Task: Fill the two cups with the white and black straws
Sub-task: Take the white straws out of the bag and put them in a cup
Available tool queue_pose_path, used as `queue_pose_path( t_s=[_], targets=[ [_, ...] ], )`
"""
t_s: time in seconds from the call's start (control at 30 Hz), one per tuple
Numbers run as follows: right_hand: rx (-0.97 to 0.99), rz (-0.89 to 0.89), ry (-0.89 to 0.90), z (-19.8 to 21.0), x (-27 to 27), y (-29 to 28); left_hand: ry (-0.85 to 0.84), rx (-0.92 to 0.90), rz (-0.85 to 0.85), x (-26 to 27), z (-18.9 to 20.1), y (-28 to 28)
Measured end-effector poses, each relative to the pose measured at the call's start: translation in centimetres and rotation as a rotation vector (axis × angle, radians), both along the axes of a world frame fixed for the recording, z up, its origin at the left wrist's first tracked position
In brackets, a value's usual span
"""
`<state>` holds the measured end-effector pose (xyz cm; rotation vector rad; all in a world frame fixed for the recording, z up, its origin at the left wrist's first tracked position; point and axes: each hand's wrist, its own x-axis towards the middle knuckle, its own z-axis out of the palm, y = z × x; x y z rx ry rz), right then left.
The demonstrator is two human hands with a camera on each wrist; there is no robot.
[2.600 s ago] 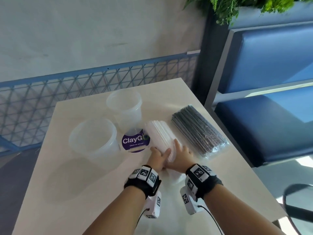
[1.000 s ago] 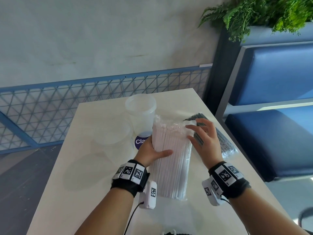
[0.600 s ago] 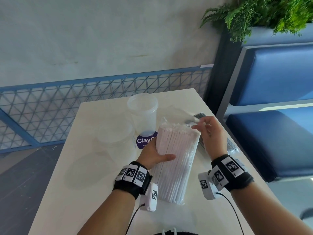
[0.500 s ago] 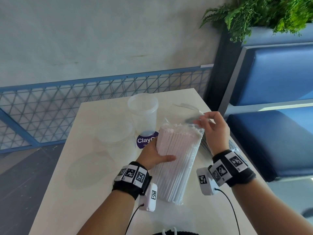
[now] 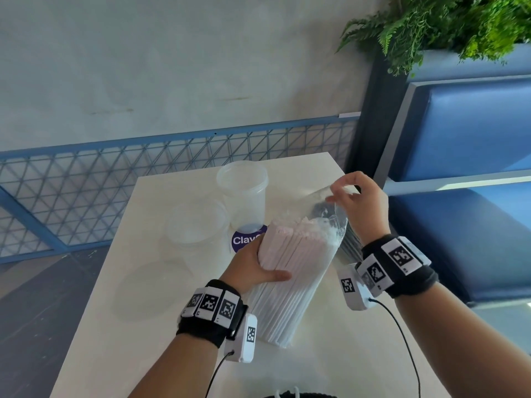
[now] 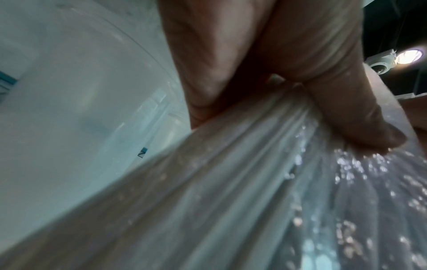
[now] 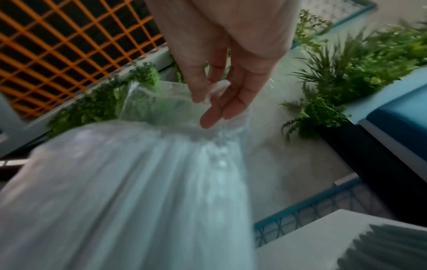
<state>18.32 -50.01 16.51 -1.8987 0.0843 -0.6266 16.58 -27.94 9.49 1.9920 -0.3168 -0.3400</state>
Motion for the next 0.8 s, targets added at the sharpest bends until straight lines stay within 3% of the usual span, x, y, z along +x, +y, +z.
queue_pose_path(
  t_s=[0.07,0.13,0.23,0.33,0.47,0.6,0.7,0.8],
  targets=[
    [0.045,-0.074,-0.017,0.3,0.5,-0.1,-0.011,0.015,-0.013,-0.2,0.3,0.3],
    [-0.036,-0.097,-0.128,0.9,0.3,0.2,-0.026,0.005,0.002,-0.5,0.6,0.7],
    [-0.292,0.197,-0.202,1.4,-1.3,1.7,-0.041,-0.005,0.058,-0.9,0.7,1.7],
    [-0.547,0.485,0.026,0.6,-2.2,3.0,-0.051,0.012,0.102,-1.6,0.9,2.7],
    [-0.534,0.648,0.143,0.7,-2.3,3.6,-0.062,0.022,0.16,-2.6,1.3,3.9],
    [-0.305,0.83,0.286,0.9,-2.4,4.3,-0.072,0.04,0.217,-3.6,1.5,5.3],
    [-0.398,0.803,0.203,0.1,-2.1,5.5,-0.07,0.094,0.211,-4.3,1.6,5.9],
    [-0.508,0.901,0.079,-0.5,-2.2,7.0,-0.075,0.115,0.199,-4.8,1.8,6.3]
  ],
)
